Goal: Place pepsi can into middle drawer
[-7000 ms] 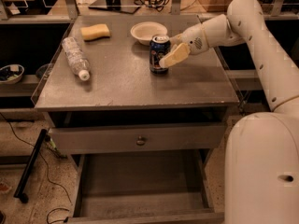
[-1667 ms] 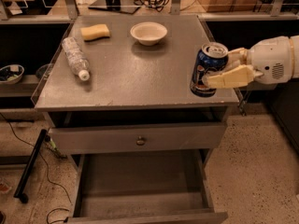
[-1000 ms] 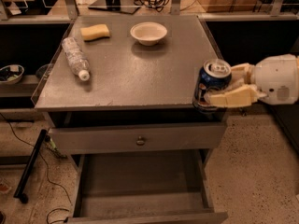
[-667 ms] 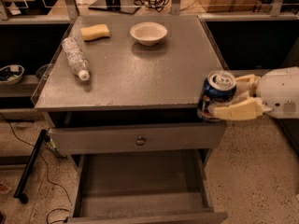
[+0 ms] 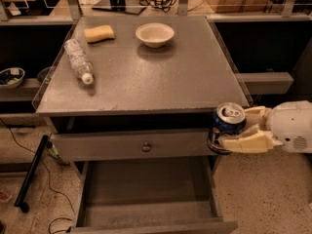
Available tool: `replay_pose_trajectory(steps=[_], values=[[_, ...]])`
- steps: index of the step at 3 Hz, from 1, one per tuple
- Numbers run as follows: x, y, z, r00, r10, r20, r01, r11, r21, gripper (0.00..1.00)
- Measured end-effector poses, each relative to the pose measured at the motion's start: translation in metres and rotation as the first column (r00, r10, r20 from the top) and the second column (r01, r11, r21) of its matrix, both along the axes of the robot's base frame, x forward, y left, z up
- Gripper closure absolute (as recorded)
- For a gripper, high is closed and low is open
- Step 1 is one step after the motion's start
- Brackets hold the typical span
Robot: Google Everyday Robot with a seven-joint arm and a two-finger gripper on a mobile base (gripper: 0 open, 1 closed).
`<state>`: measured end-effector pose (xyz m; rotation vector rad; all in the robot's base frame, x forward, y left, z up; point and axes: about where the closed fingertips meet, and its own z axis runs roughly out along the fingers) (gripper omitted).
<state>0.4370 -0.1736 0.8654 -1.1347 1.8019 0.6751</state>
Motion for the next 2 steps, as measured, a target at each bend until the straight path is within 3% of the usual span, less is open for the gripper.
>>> replay_pose_trajectory(steps=[2], values=[[-0.011, 0.016, -0.029, 0.9996, 0.006, -0.026, -0.006, 1.0, 0.02, 1.0]])
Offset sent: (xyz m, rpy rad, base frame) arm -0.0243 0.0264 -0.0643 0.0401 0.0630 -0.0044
